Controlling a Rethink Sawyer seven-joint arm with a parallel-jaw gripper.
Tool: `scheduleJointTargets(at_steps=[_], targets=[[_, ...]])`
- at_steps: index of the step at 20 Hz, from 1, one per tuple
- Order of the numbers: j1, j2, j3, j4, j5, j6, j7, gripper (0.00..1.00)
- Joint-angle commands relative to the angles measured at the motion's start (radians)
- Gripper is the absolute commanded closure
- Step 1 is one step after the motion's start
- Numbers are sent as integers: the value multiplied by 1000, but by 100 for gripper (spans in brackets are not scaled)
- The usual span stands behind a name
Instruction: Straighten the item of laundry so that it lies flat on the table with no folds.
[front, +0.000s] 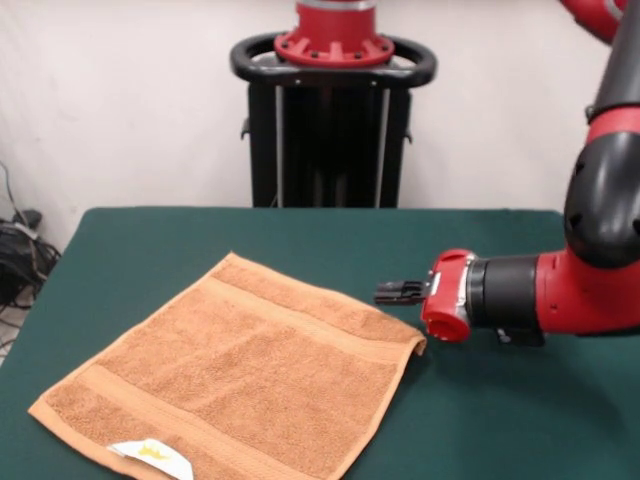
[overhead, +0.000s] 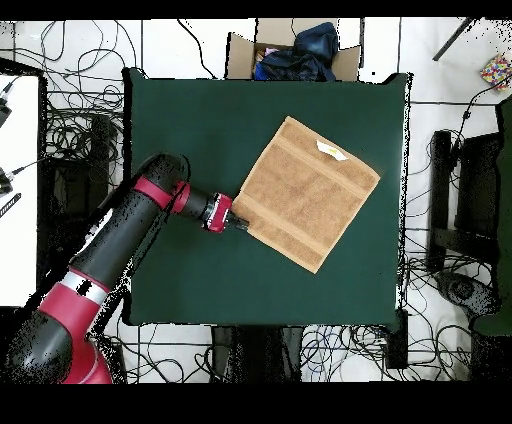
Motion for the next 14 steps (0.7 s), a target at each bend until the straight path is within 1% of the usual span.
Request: scheduleJointTargets(at_steps=[1,4,8,10,14], targets=[[27,-209,329,170,-36,-415,-231,100],[10,-213,327,124,-59,-382,-214,100],[-6,-232,358,89,-101,-350,-190,100],[-13,-237,380,67,-108,-338,-178,100],[-32,-244,391,21,-132,-309,-152,100]])
